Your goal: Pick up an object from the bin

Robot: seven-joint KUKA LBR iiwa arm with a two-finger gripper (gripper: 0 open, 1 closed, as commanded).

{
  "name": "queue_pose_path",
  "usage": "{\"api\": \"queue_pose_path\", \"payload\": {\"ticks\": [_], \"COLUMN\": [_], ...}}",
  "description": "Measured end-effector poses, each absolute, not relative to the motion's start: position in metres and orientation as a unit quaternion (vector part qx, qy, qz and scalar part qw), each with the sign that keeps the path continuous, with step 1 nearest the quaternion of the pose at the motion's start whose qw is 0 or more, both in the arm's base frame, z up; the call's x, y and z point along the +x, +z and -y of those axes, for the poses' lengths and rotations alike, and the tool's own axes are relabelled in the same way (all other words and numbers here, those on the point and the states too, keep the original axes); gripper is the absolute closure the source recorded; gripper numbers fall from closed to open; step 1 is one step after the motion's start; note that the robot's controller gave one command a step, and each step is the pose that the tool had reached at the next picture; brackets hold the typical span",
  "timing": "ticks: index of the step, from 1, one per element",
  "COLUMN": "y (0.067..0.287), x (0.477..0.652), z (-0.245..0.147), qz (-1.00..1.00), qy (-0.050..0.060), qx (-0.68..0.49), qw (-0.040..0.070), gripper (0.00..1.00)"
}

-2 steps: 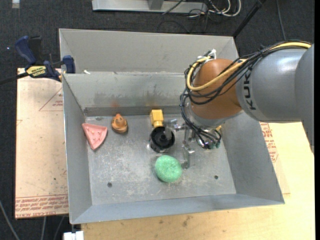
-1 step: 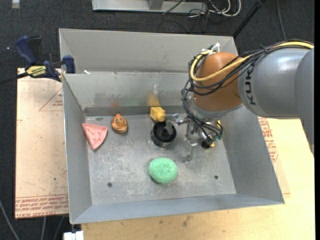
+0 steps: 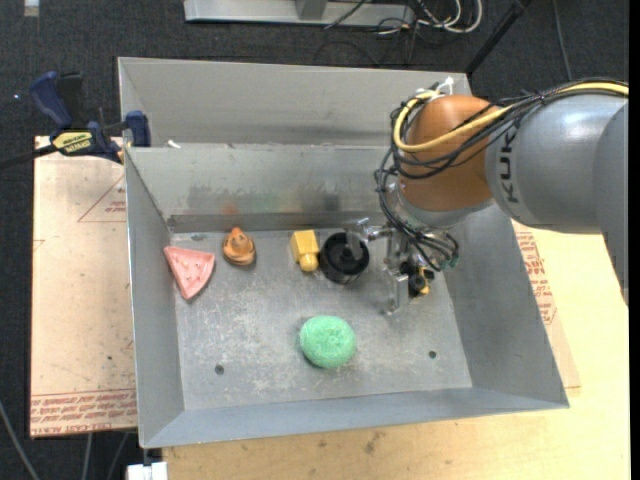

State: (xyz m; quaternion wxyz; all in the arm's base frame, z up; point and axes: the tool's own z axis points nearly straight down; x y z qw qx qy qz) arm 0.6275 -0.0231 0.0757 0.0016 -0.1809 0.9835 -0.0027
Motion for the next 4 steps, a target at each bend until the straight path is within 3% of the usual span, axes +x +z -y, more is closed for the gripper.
{"api": "queue_pose_path", "payload": {"ticks": [1,2,3,4], "y": [0.075,0.074,0.074,0.081], "x": [0.607,0.638,0.644,0.65], "z": [-0.012,0.018,-0.018,-0.051], "qz": [-0.966,-0.96,-0.931,-0.897], "qy": [-0.001,0.001,-0.003,0.001], "qx": [-0.258,-0.279,-0.366,-0.441], "qw": [0.009,0.004,0.005,0.003], "gripper": [0.0,0.0,0.0,0.0]}}
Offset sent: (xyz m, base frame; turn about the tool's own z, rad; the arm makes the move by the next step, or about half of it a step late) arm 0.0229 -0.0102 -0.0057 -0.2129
